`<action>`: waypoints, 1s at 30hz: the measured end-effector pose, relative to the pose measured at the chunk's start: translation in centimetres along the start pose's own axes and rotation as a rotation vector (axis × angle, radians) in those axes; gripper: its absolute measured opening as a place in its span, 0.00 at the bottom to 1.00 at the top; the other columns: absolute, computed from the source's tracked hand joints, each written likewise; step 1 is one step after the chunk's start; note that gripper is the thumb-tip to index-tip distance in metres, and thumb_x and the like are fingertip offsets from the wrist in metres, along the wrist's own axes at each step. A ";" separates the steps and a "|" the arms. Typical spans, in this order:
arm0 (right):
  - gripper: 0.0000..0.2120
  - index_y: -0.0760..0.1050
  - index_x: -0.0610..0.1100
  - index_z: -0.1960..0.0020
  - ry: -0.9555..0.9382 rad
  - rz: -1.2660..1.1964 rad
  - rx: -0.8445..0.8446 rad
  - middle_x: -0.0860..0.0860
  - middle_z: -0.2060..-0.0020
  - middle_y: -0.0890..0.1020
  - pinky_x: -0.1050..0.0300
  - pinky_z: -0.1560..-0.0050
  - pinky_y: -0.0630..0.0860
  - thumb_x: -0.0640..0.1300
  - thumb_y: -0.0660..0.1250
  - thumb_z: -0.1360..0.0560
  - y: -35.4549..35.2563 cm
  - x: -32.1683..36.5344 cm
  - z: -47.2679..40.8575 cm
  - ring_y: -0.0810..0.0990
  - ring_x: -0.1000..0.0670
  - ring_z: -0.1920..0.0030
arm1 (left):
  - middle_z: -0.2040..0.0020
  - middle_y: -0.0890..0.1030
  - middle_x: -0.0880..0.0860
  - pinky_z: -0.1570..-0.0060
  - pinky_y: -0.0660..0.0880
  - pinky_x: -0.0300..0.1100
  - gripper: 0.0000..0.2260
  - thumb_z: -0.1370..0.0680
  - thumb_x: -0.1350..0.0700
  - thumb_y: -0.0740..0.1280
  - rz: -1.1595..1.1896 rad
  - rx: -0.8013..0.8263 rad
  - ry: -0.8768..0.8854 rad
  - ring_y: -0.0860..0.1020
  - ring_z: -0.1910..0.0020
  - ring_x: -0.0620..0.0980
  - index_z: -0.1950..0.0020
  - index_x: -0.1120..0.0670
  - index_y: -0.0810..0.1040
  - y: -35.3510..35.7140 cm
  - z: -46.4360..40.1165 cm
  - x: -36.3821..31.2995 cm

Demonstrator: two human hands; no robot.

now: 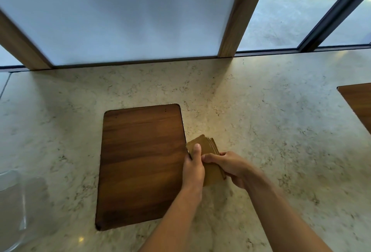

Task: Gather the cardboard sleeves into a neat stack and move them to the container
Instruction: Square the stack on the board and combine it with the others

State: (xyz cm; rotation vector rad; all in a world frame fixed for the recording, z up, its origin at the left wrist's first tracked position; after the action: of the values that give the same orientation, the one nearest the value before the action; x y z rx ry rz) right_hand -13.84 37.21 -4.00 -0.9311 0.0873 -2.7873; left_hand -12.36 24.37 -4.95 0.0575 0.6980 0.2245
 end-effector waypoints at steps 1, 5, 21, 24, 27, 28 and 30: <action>0.31 0.85 0.42 0.50 -0.016 0.034 -0.023 0.42 0.54 0.88 0.50 0.57 0.85 0.61 0.83 0.44 0.3 0.2 0.1 0.88 0.44 0.55 | 0.42 0.84 0.55 0.43 0.83 0.54 0.25 0.17 0.35 0.60 0.031 -0.007 0.006 0.84 0.44 0.56 0.28 0.50 0.76 -0.3 0.0 0.1; 0.47 0.69 0.44 0.37 -0.030 0.218 -0.124 0.45 0.47 0.82 0.53 0.56 0.85 0.63 0.82 0.48 1.9 0.9 0.9 0.84 0.47 0.49 | 0.37 0.84 0.61 0.37 0.80 0.63 0.25 0.15 0.38 0.58 0.214 0.025 -0.021 0.83 0.39 0.62 0.27 0.52 0.77 -1.3 0.5 1.1; 0.60 0.48 0.54 0.22 -0.754 1.208 -0.148 0.48 0.34 0.68 0.43 0.30 0.68 0.65 0.77 0.44 18.2 5.9 -1.5 0.68 0.44 0.35 | 0.32 0.74 0.26 0.31 0.67 0.34 0.27 0.25 0.52 0.63 0.119 -0.299 0.666 0.70 0.30 0.30 0.28 0.31 0.69 -22.3 -1.2 1.0; 0.63 0.40 0.57 0.21 -0.748 1.364 -0.085 0.47 0.31 0.65 0.41 0.28 0.62 0.68 0.74 0.44 19.1 5.0 -3.1 0.64 0.42 0.32 | 0.23 0.68 0.30 0.30 0.62 0.25 0.33 0.24 0.45 0.63 -0.067 -0.176 0.795 0.64 0.22 0.34 0.18 0.42 0.64 -23.6 -1.9 1.1; 0.66 0.32 0.60 0.22 -0.761 1.378 -0.097 0.49 0.31 0.62 0.42 0.29 0.62 0.72 0.68 0.47 18.9 4.5 -3.9 0.63 0.43 0.33 | 0.23 0.69 0.30 0.32 0.67 0.27 0.36 0.23 0.38 0.65 -0.159 0.016 0.820 0.67 0.24 0.35 0.16 0.42 0.60 -23.4 -3.1 0.4; 0.66 0.31 0.61 0.22 -0.783 1.373 -0.107 0.50 0.31 0.61 0.43 0.30 0.62 0.74 0.67 0.47 18.8 4.6 -4.2 0.63 0.44 0.34 | 0.25 0.72 0.31 0.35 0.72 0.29 0.36 0.23 0.38 0.66 -0.159 0.078 0.822 0.72 0.26 0.37 0.16 0.41 0.60 -23.2 -3.7 0.0; 0.66 0.30 0.60 0.22 -0.828 1.375 -0.109 0.50 0.32 0.61 0.45 0.31 0.63 0.75 0.65 0.47 18.9 4.6 -4.5 0.63 0.45 0.35 | 0.27 0.75 0.37 0.40 0.78 0.35 0.34 0.23 0.40 0.67 -0.135 0.139 0.813 0.77 0.30 0.43 0.18 0.40 0.64 -22.9 -4.8 -0.4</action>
State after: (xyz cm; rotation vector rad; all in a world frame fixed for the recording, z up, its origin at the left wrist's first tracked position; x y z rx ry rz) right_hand -16.92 17.79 -7.18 -1.2623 0.5084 -1.0784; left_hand -11.43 1.85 -11.29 0.0510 1.5220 0.0601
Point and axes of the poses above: each hand's wrist, its own z-axis away from the middle knuckle, its own y-axis out of the palm, x = y × z, the point moved 2 cm from there along -z, towards the middle knuckle
